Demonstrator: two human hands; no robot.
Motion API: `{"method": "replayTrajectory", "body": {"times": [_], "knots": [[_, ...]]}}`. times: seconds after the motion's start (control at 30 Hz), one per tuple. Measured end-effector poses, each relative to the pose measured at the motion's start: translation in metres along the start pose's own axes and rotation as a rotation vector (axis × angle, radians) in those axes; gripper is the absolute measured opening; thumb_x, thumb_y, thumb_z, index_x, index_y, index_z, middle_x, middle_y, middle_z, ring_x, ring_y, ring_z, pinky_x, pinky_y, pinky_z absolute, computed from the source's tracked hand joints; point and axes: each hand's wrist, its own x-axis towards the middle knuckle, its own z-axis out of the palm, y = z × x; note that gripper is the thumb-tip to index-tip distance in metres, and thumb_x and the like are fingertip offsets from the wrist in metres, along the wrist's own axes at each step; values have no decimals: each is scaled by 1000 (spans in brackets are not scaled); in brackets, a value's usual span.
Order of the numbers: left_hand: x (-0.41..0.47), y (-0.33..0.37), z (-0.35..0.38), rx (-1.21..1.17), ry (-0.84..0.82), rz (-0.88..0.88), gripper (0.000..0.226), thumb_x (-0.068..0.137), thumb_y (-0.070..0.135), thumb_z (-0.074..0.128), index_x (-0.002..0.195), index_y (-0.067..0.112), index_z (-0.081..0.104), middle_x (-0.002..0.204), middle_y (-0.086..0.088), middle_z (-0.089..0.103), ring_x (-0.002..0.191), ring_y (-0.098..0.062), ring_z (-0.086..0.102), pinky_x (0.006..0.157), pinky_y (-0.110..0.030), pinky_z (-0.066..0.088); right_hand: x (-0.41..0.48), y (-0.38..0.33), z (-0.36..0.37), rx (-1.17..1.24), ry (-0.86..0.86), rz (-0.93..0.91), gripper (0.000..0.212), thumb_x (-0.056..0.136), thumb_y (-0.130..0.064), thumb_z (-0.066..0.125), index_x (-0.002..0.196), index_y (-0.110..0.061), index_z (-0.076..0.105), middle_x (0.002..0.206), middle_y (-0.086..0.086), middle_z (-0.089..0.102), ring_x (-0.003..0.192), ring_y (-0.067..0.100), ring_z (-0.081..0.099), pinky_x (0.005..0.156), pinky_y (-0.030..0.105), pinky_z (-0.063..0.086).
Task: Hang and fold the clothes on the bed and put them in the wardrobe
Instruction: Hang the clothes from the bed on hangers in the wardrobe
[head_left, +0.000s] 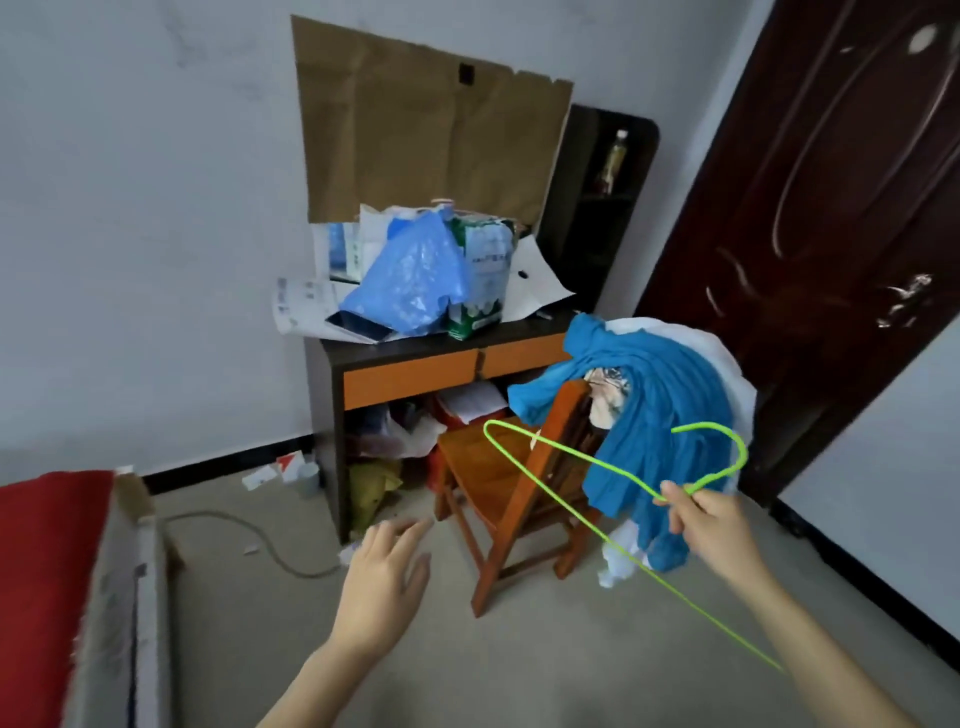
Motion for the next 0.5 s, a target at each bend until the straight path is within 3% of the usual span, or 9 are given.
{"method": "replayTrajectory", "body": {"times": [0.1,0.2,0.33,0.5], "knots": [[24,17,17,-30,-9,4,33,84,4,64,118,4,63,109,-12,61,102,-29,54,85,-37,45,16,11,-34,47,121,10,49,94,-9,53,46,-5,45,40,-4,51,32,1,43,39,10,31],[57,37,35,-33,-16,18,38,86,8,63,124,8,60,116,-9,59,110,-27,52,91,-34,41,38,23,-60,81,212,-17,44,96,-15,51,55,2,50,43,10,42,30,6,35,38,13,28],[119,76,77,-12,-43,80,39,91,15,58,129,13,55,123,-6,55,113,-24,48,93,-33,40,76,36,-91,152,334,-49,39,97,-17,47,65,3,57,46,11,42,33,5,37,39,11,30],[202,126,142,51,-95,221,41,89,13,58,129,11,55,129,-11,53,114,-33,47,93,-37,38,125,59,-122,284,426,-64,30,99,-18,44,76,-12,61,50,5,50,34,4,40,40,10,33]]}}
